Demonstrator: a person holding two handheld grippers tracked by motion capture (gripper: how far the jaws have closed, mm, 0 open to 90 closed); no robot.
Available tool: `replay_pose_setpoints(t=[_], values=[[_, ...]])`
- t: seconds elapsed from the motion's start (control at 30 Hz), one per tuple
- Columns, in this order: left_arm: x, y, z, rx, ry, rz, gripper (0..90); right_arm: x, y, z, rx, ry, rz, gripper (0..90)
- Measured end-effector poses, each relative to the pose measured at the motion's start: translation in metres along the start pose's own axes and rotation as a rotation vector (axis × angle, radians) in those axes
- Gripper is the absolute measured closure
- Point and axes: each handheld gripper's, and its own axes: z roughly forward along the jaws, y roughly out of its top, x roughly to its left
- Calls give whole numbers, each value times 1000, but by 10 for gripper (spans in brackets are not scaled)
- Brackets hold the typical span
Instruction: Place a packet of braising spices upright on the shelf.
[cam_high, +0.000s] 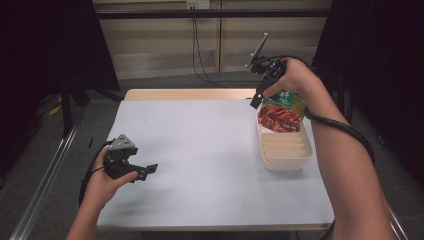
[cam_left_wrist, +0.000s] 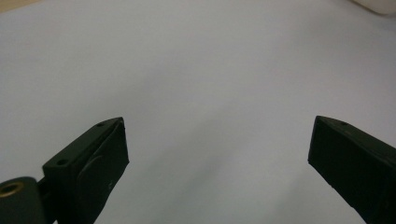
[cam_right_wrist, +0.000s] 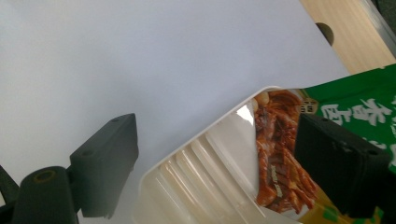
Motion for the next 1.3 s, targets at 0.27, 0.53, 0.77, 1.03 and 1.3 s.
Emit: replay_pose_setpoints(t=[0.27, 0.53, 0.77, 1.03, 1.3], values=[[-1, 0, 1, 5, 5, 3, 49, 11, -3, 15, 0, 18, -8, 133], [-1, 0, 1, 3, 7, 7, 49, 21, -7, 28, -1, 33, -10, 130], [-2, 0, 3, 18, 5, 11, 49, 33, -9, 38, -4, 47, -36, 124], [-1, 0, 3, 15, -4, 11, 49, 52, -10, 57, 19, 62, -83, 117], [-1, 0, 3, 10, 2, 11, 49, 63, -13, 70, -4, 74, -118, 118]])
